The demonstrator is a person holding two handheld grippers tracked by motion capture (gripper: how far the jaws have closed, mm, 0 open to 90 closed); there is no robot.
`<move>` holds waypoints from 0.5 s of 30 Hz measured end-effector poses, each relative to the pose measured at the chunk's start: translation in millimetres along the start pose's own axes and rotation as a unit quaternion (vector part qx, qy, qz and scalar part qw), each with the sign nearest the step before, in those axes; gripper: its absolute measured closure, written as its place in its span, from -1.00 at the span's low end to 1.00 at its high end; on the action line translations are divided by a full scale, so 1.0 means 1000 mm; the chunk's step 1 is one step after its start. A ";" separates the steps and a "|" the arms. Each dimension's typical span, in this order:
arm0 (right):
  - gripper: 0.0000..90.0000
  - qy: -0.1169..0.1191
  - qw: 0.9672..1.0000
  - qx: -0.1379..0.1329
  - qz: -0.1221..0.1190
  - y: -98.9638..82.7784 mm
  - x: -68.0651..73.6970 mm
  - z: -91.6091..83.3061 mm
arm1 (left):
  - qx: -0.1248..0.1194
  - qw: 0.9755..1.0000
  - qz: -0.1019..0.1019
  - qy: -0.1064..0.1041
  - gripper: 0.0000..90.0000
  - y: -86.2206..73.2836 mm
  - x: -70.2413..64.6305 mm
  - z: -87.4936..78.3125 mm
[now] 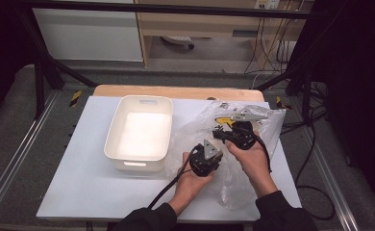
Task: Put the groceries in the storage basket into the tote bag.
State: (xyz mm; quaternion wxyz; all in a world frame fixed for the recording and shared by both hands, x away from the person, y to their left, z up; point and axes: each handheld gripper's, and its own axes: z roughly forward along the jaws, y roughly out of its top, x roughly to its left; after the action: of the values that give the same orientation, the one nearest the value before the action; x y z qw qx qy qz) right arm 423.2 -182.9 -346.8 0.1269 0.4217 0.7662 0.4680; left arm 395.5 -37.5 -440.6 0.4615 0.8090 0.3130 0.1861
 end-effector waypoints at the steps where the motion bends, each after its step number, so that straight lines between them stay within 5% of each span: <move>1: 1.00 0.000 1.000 -0.001 0.002 0.001 0.000 -0.001 | -0.002 1.000 0.002 0.001 0.60 0.000 0.000 0.001; 15: 1.00 -0.003 1.000 -0.026 -0.007 0.021 0.002 -0.019 | -0.011 1.000 0.025 0.011 0.60 0.003 -0.002 0.013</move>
State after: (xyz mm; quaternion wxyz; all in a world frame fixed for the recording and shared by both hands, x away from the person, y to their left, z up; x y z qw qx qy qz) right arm 422.0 -188.9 -318.8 0.1438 0.4140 0.7563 0.4857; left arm 402.6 -48.5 -444.8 0.4617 0.8094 0.2959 0.2099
